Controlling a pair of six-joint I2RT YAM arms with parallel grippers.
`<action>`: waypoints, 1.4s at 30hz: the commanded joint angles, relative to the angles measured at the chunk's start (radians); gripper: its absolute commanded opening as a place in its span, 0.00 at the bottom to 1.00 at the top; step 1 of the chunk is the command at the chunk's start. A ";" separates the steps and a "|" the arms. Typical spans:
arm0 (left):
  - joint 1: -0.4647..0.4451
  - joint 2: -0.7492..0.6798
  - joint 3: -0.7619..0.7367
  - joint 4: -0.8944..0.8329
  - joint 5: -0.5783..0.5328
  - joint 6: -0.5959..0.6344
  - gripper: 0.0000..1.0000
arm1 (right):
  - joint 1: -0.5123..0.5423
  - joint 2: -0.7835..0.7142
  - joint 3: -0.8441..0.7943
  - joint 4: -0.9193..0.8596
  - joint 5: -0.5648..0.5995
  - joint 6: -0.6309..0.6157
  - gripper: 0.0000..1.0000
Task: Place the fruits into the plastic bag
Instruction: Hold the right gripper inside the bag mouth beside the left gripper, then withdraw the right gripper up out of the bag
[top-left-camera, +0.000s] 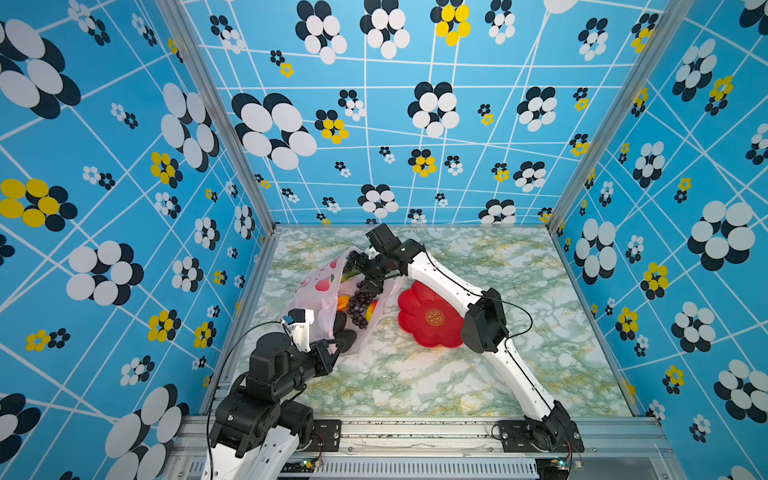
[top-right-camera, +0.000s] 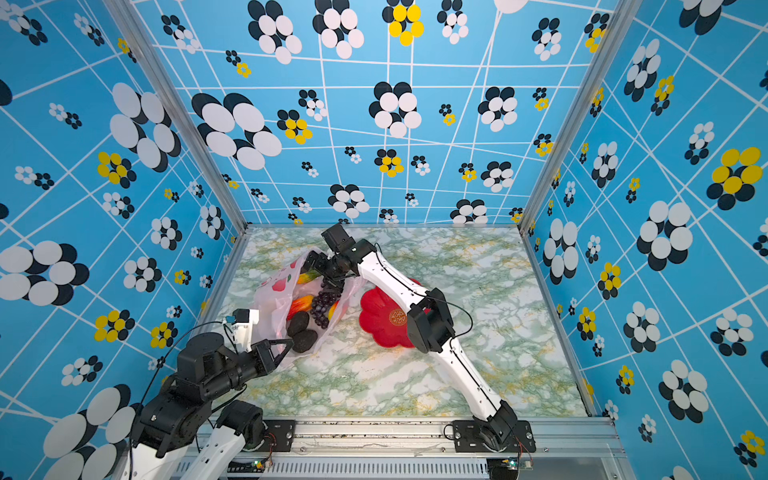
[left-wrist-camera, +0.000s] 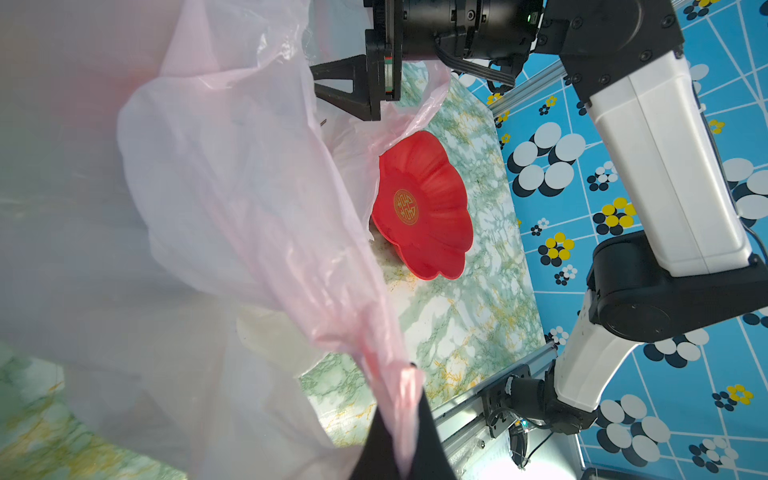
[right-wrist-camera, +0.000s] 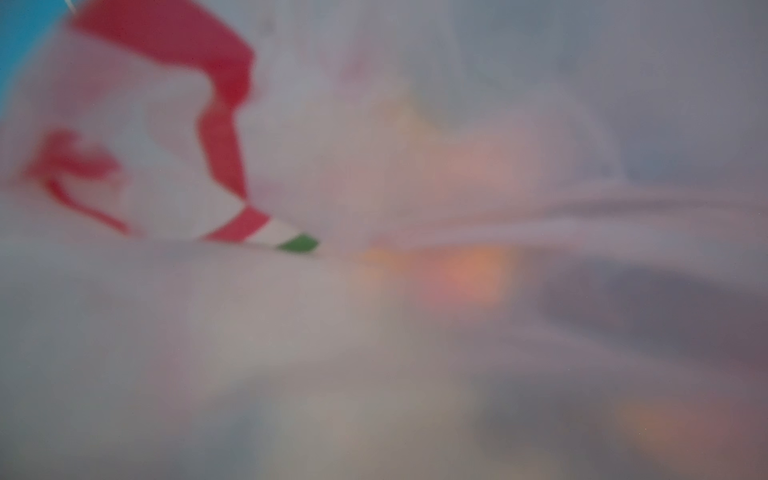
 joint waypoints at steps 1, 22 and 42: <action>0.009 0.017 0.003 0.031 0.017 -0.001 0.00 | 0.015 -0.060 0.021 -0.079 -0.126 -0.049 0.99; 0.009 0.047 0.014 0.034 0.021 0.017 0.00 | 0.067 -0.246 0.028 -0.796 0.182 -0.582 0.99; 0.008 0.055 0.012 0.060 0.023 -0.008 0.00 | 0.130 -0.518 -0.087 -0.671 0.744 -0.887 0.99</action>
